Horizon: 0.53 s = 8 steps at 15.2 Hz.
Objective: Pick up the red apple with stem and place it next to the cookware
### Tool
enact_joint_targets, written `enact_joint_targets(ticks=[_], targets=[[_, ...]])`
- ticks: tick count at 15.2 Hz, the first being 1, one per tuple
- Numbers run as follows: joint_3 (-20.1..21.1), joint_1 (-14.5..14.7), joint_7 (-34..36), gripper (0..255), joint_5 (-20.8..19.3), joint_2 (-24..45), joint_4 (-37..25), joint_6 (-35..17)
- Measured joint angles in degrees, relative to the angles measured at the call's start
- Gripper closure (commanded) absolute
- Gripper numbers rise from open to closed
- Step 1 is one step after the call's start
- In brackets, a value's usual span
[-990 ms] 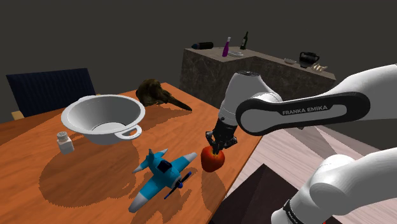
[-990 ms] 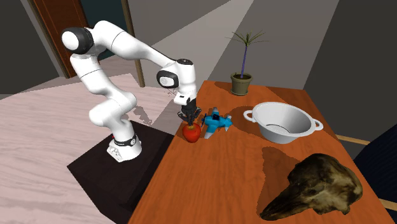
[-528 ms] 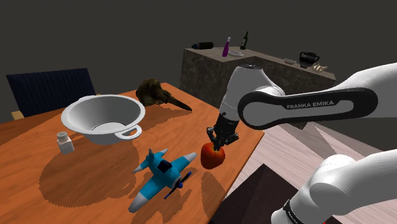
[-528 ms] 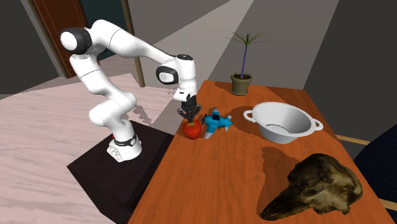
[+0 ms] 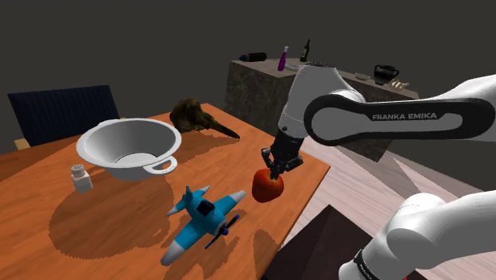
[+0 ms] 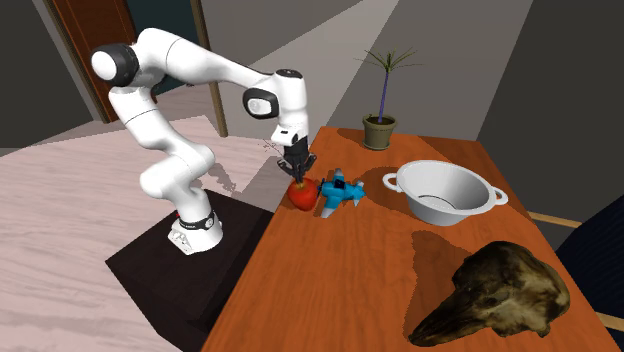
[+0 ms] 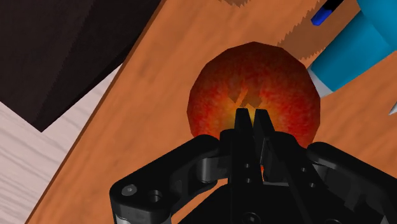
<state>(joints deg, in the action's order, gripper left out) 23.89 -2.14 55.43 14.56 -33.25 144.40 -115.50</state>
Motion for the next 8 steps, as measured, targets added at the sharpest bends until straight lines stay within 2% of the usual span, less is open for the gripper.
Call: enact_joint_targets(ticks=[8], targets=[[-1.3, -0.3, 0.1, 255, -0.9, -1.2, -5.3, 6.4]])
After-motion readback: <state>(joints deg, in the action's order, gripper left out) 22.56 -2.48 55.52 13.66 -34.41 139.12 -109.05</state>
